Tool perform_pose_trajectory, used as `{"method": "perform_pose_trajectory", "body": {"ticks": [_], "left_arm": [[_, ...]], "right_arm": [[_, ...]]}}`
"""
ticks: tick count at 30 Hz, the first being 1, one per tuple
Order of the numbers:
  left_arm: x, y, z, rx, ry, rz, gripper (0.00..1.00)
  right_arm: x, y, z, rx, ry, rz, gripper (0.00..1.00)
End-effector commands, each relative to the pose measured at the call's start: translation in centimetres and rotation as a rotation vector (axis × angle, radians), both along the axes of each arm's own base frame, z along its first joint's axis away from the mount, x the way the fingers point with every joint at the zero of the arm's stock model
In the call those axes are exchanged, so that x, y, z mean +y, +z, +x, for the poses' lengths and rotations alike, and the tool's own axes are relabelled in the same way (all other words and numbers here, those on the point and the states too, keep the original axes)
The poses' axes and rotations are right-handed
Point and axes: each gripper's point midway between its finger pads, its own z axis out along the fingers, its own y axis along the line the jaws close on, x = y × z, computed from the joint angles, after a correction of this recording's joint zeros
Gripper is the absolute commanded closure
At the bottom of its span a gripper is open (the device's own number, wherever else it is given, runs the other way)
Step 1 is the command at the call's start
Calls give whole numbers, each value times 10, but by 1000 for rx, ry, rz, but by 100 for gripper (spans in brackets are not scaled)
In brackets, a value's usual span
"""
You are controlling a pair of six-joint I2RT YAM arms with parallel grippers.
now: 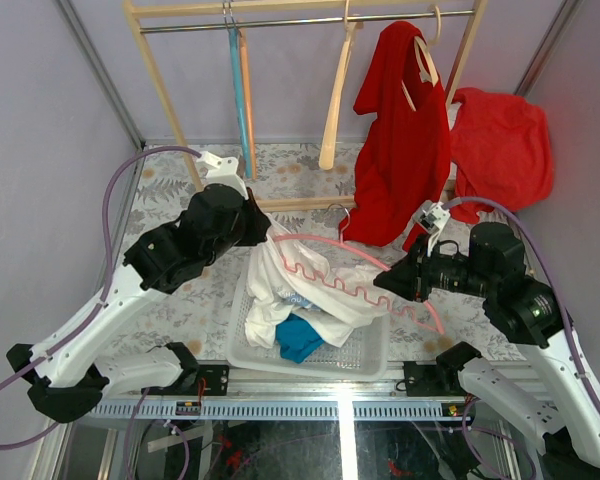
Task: Place the t-shirt on the hanger
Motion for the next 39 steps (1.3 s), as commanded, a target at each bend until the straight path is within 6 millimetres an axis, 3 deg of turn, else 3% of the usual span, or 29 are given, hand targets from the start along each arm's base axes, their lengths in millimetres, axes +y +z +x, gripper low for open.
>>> {"method": "perform_pose_trajectory", "body": {"ticks": [1, 13, 16, 20, 25, 30, 34, 39], "left_arm": [[-3, 28, -4, -51, -33, -28, 100], [-66, 96, -18, -162, -169, -89, 100], [-77, 116, -27, -194, -193, -91, 100], [-77, 134, -32, -224, -198, -85, 100], [-73, 134, -35, -223, -189, -62, 100], [-75, 132, -40, -218, -202, -61, 100], [-84, 133, -46, -215, -229, -78, 100], [-106, 129, -56, -206, -279, -80, 100]], "right_arm": [[-2, 38, 7, -134, -28, 48, 100], [17, 71, 13, -166, 26, 186, 100], [9, 93, 16, -247, -21, 181, 100], [-7, 123, 14, -357, -72, 148, 100], [-22, 144, 5, -429, -119, 142, 100], [-34, 150, -5, -467, -150, 143, 100], [-35, 145, -9, -457, -143, 141, 100], [-26, 120, -7, -390, -116, 156, 100]]}}
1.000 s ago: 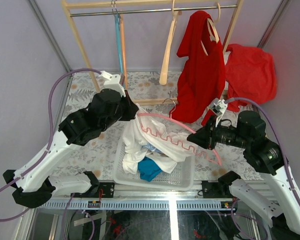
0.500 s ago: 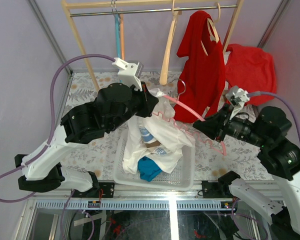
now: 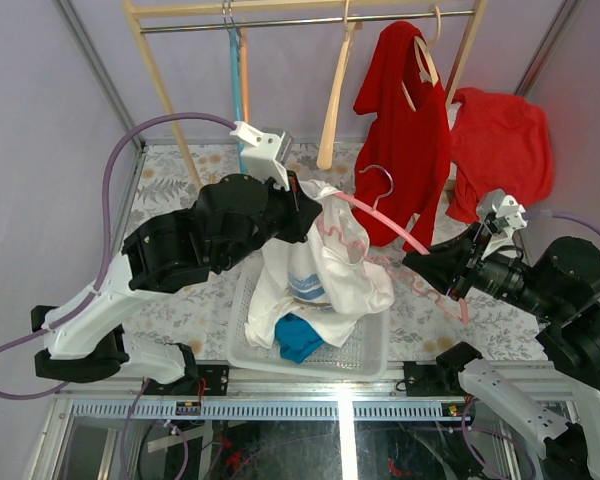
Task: Place the t-shirt on the hanger
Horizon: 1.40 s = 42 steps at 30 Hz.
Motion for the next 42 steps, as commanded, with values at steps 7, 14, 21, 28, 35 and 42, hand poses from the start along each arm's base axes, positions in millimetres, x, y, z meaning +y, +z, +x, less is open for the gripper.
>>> {"method": "perform_pose_trajectory", "body": {"ticks": [7, 14, 21, 28, 35, 42], "left_arm": [[-39, -10, -16, 1, -70, 17, 100], [-60, -17, -29, 4, -116, 21, 100], [-76, -18, -50, -3, -168, 16, 100], [-90, -9, -75, -18, -240, -4, 100], [-92, -20, -81, -9, -249, 15, 99], [-90, -36, -88, 22, -277, 31, 89]], "right_arm": [[16, -11, 2, -3, 59, 110, 100], [22, -22, 1, 31, 84, 140, 100], [27, -28, 3, 54, 98, 215, 100], [28, -30, 2, 16, 106, 283, 100], [17, -26, -11, -68, 94, 352, 100], [10, -40, -31, -120, 128, 428, 100]]}}
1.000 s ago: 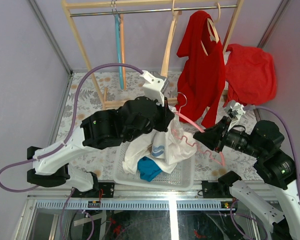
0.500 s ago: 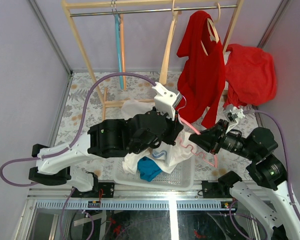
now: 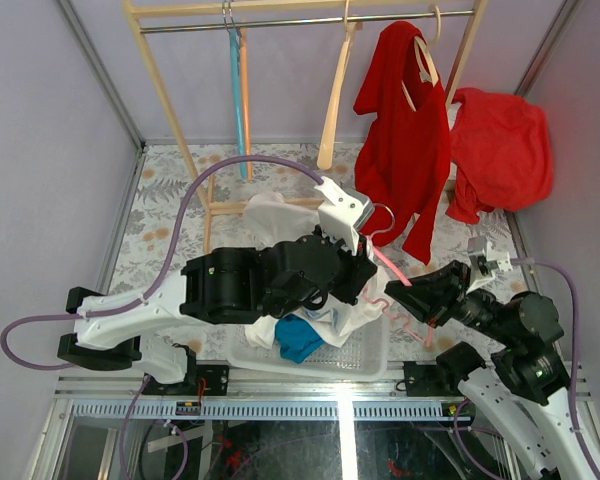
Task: Place the t-shirt on the hanger
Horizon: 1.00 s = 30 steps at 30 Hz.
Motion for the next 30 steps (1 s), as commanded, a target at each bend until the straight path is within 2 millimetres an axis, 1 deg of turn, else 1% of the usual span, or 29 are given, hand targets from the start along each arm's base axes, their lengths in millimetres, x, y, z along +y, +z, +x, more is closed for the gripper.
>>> {"method": "perform_pose_trajectory", "body": {"ticks": [1, 4, 6, 8, 15, 18, 21, 24, 30], "left_arm": [[-4, -2, -8, 20, -26, -44, 88], [-1, -14, -9, 29, -26, -26, 80], [2, -15, -11, 31, -33, -33, 75], [5, -12, -13, 31, -46, -47, 70], [19, 3, -25, 41, -107, -95, 61], [35, 15, -27, 42, -107, -127, 59], [60, 25, -21, 20, -54, -166, 56], [83, 29, -13, 0, 8, -188, 52], [120, 33, -4, -21, 90, -185, 48]], "right_arm": [[-10, 27, -16, -148, -2, 153, 100], [-14, 20, -22, -163, -4, 208, 100], [-16, 17, -24, -169, -3, 233, 100], [-15, 14, -24, -163, 6, 243, 100], [-11, 11, -21, -156, 23, 267, 100], [-10, 10, -20, -152, 27, 259, 100], [-8, 10, -19, -148, 33, 250, 100], [-5, 10, -18, -145, 48, 242, 100], [6, 15, -17, -150, 113, 226, 100]]}}
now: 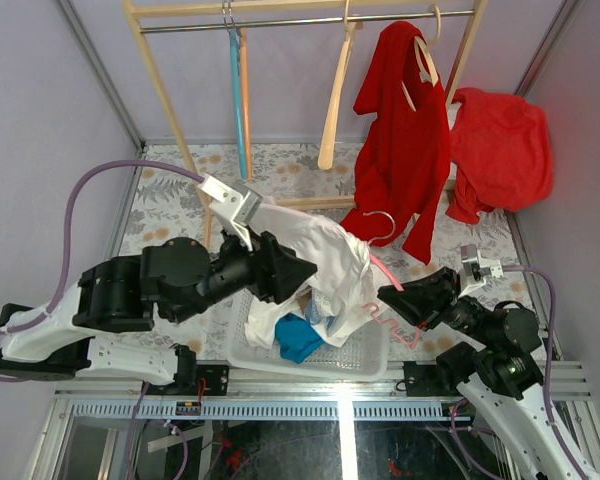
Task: Place the t-shirt on the hanger
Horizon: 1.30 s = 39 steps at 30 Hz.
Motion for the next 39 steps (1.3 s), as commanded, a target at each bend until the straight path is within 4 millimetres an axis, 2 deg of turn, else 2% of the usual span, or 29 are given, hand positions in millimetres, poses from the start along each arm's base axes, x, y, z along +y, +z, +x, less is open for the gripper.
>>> {"method": "perform_pose_trajectory", "body": {"ticks": [1, 8, 14, 24, 33, 39], "left_arm": [[28, 6, 11, -18, 91, -14, 47], [66, 13, 15, -53, 135, -19, 40], [75, 18, 13, -62, 122, 18, 37], [70, 24, 1, -70, 29, 74, 34], [45, 7, -23, -37, -138, 136, 32], [40, 9, -32, -39, -202, 121, 32]], "right_arm": [[2, 43, -15, -157, 66, 66, 100], [19, 45, -18, -147, 209, 47, 100], [29, 49, -29, -146, 363, 38, 100], [35, 62, -42, -165, 537, 49, 100], [35, 68, -49, -168, 613, 42, 100], [34, 71, -52, -173, 634, 47, 100]]}}
